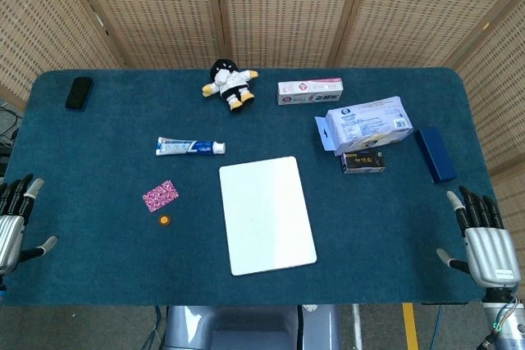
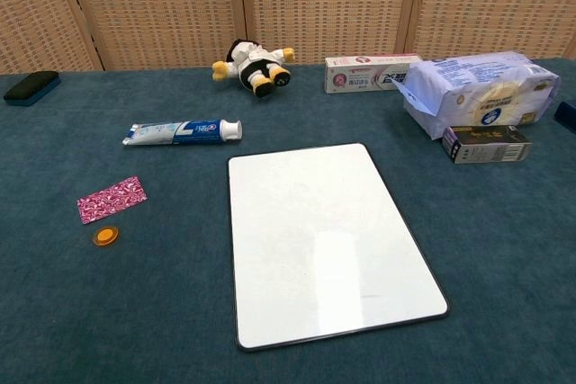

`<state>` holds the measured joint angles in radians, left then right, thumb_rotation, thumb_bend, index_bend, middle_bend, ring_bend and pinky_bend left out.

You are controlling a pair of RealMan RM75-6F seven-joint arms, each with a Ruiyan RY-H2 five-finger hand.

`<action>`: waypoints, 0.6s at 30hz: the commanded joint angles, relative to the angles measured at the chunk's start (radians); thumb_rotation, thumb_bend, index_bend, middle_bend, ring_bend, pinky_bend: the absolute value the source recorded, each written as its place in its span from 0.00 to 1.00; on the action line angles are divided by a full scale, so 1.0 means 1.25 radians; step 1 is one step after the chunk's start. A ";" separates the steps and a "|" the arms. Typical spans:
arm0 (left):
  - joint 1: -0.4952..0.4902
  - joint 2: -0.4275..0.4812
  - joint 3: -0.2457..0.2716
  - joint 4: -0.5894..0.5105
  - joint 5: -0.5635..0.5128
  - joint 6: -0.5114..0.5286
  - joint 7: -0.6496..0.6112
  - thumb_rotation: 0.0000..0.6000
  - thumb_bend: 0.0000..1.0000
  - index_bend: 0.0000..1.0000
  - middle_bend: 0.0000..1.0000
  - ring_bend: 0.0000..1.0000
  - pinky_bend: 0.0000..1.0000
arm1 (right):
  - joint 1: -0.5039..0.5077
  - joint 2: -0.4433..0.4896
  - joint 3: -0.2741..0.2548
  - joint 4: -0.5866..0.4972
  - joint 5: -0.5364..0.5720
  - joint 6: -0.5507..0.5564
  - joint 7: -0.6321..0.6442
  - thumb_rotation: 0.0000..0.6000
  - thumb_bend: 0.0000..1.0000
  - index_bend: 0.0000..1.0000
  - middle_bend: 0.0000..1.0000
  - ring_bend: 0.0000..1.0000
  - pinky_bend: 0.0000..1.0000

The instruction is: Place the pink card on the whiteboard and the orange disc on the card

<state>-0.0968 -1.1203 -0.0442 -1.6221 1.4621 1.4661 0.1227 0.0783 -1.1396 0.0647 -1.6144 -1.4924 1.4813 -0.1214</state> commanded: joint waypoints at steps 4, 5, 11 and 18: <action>0.001 -0.002 0.001 0.001 0.001 0.001 0.002 1.00 0.00 0.00 0.00 0.00 0.00 | -0.001 -0.001 -0.001 0.003 -0.002 0.002 0.003 1.00 0.00 0.00 0.00 0.00 0.00; 0.001 -0.002 0.002 0.001 0.002 0.001 0.002 1.00 0.00 0.00 0.00 0.00 0.00 | -0.001 -0.001 -0.001 0.003 -0.003 0.002 0.003 1.00 0.00 0.00 0.00 0.00 0.00; -0.007 -0.001 0.001 0.006 0.005 -0.010 -0.003 1.00 0.00 0.00 0.00 0.00 0.00 | -0.001 0.000 -0.001 0.001 -0.003 0.003 0.002 1.00 0.00 0.00 0.00 0.00 0.00; -0.090 -0.015 -0.011 0.070 0.009 -0.140 -0.074 1.00 0.00 0.00 0.00 0.00 0.00 | 0.000 -0.002 0.001 0.001 0.000 0.002 -0.004 1.00 0.00 0.00 0.00 0.00 0.00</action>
<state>-0.1657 -1.1280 -0.0522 -1.5716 1.4706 1.3551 0.0656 0.0780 -1.1425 0.0661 -1.6133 -1.4926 1.4832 -0.1267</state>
